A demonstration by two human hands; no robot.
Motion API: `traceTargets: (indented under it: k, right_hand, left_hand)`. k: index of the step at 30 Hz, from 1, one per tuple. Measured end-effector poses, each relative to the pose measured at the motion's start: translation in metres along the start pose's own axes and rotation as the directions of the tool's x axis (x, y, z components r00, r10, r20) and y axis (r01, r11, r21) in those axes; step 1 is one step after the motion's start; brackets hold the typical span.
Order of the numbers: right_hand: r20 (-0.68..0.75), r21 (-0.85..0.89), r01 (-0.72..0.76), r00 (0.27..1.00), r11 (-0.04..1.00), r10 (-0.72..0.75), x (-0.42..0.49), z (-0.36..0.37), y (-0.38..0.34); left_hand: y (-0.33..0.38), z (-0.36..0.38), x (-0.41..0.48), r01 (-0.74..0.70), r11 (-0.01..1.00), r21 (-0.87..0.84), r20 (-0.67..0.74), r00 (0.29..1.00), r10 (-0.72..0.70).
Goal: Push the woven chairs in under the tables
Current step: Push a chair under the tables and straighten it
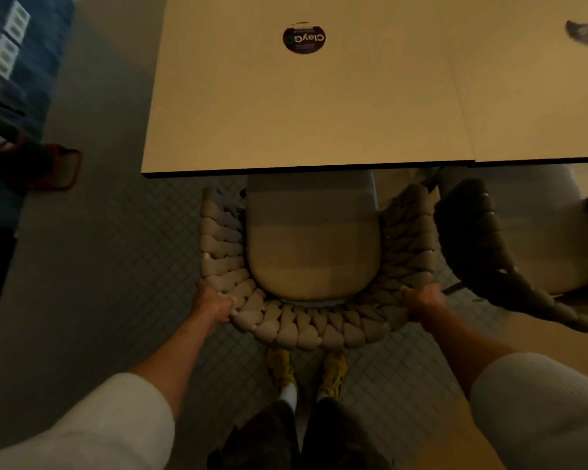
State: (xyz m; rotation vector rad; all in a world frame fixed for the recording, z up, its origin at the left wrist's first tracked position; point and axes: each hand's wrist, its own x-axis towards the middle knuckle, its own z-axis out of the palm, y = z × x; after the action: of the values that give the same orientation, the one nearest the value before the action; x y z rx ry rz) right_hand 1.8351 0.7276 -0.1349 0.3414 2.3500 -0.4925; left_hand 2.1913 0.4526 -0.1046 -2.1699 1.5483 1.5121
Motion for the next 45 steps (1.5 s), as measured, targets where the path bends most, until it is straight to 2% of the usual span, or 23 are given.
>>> traceTargets:
  k: [4,12,20,24,26,29,33,36,40,43,45]
  right_hand:
    - [0.004,-0.084,0.050,0.999,0.995,-0.050,-0.027,-0.013,-0.010]
    - [0.028,-0.107,0.082,0.996,0.991,-0.079,-0.034,-0.013,-0.008]
    - [0.043,-0.168,0.093,0.995,0.981,-0.087,-0.033,-0.011,-0.005]
    - [0.052,-0.168,0.071,0.997,0.983,-0.063,-0.032,-0.011,-0.005]
    - [0.062,-0.182,0.059,0.997,0.981,-0.049,-0.035,-0.012,-0.009]
    - [0.098,-0.318,0.127,0.990,0.940,-0.101,-0.048,-0.011,-0.018]
    - [0.139,-0.499,0.245,0.969,0.831,-0.202,-0.095,-0.008,-0.033]
    - [0.299,-0.554,0.446,0.895,0.703,-0.332,-0.132,0.003,-0.057]
    - [0.532,-0.509,0.712,0.702,0.483,-0.473,-0.207,0.035,-0.109]
    - [0.592,-0.477,0.809,0.584,0.342,-0.556,-0.261,0.071,-0.148]
    - [0.627,-0.470,0.836,0.541,0.283,-0.560,-0.291,0.102,-0.168]
  left_hand:
    - [0.003,0.002,-0.003,0.022,1.000,0.002,0.013,1.000,-0.022]
    - [-0.013,-0.002,0.006,0.074,0.997,-0.013,0.002,0.997,-0.074]
    - [-0.010,-0.003,-0.004,-0.006,1.000,-0.005,-0.036,0.999,0.006]
    - [-0.005,-0.004,-0.012,0.009,1.000,-0.012,0.009,1.000,-0.009]
    - [-0.012,-0.006,-0.005,-0.035,0.999,0.036,0.026,0.999,0.034]
    - [-0.042,-0.007,0.025,-0.068,0.996,0.060,0.094,0.994,0.062]
    - [-0.003,-0.038,-0.049,-0.197,0.966,0.165,0.182,0.969,0.166]
    - [0.005,-0.074,-0.063,-0.193,0.946,0.261,0.156,0.975,0.156]
    - [-0.006,-0.140,-0.064,-0.159,0.948,0.275,0.127,0.984,0.128]
    - [-0.019,-0.185,-0.060,-0.196,0.934,0.297,0.099,0.980,0.174]
    - [-0.034,-0.215,-0.055,-0.222,0.920,0.322,0.072,0.975,0.210]
